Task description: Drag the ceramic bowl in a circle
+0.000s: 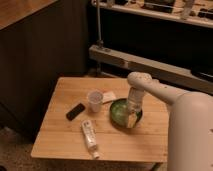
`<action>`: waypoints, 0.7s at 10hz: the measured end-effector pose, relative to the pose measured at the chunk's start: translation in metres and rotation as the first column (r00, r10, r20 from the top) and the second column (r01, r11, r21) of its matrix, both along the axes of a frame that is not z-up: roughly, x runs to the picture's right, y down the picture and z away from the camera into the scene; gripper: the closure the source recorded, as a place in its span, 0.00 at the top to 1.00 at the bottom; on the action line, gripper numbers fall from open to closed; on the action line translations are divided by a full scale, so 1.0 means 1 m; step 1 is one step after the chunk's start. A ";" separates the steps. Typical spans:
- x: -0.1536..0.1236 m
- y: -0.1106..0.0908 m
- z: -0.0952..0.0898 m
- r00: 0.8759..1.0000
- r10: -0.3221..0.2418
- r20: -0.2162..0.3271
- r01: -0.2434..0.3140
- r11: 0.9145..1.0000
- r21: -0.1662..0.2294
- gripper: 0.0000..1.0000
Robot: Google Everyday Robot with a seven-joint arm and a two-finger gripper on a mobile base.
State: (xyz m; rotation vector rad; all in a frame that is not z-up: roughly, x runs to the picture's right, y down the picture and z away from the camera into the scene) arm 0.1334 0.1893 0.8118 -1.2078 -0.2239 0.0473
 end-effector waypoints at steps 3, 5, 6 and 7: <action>0.004 -0.005 0.001 1.000 0.004 -0.013 -0.004 1.000 0.010 0.00; 0.009 -0.011 0.000 0.999 0.018 -0.040 -0.016 0.999 0.040 0.00; 0.019 -0.016 0.002 0.998 0.035 -0.059 -0.031 0.998 0.056 0.00; 0.035 -0.018 0.003 0.995 0.056 -0.080 -0.050 0.996 0.068 0.00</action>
